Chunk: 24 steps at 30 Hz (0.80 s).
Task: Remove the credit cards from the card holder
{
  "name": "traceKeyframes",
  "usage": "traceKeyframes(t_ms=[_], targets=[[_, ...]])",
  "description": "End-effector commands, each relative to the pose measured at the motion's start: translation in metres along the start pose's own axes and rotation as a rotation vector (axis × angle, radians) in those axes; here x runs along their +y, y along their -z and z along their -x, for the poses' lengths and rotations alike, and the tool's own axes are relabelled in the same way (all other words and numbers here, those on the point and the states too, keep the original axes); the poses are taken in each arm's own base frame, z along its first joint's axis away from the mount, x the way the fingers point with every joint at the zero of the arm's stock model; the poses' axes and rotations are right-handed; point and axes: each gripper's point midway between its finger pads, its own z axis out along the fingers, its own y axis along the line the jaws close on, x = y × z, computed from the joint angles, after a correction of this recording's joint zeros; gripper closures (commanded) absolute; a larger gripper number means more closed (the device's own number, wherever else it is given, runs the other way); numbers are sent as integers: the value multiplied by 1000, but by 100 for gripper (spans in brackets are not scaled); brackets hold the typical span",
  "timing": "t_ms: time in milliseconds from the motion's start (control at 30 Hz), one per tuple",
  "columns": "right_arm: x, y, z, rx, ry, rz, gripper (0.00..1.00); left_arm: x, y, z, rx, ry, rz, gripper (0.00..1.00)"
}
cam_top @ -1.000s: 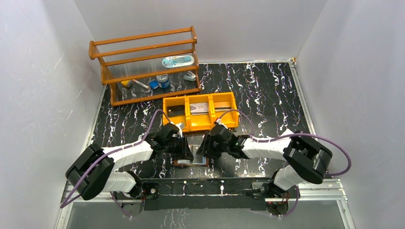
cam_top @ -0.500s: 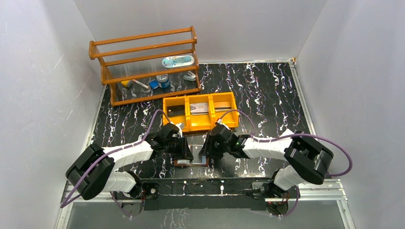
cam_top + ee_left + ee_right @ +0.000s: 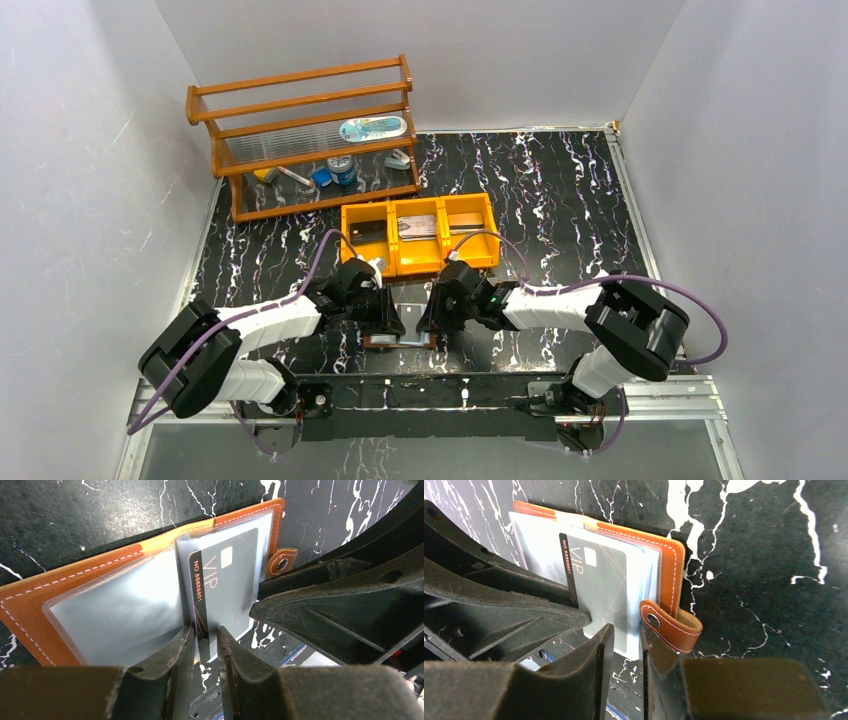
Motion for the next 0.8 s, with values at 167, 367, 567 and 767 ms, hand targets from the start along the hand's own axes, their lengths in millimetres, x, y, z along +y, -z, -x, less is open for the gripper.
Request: traceKeyframes(t_ms=[167, 367, 567, 767], targets=[[-5, -7, -2, 17, 19, -40, 67, -10, 5, 0, -21, -1, -58, 89], [-17, -1, 1, -17, 10, -92, 66, 0, 11, -1, -39, -5, -8, 93], [4, 11, 11, -51, 45, -24, 66, -3, 16, 2, -52, -13, -15, 95], [33, 25, 19, -73, 84, 76, 63, -7, 18, 3, -58, -15, -28, 97]])
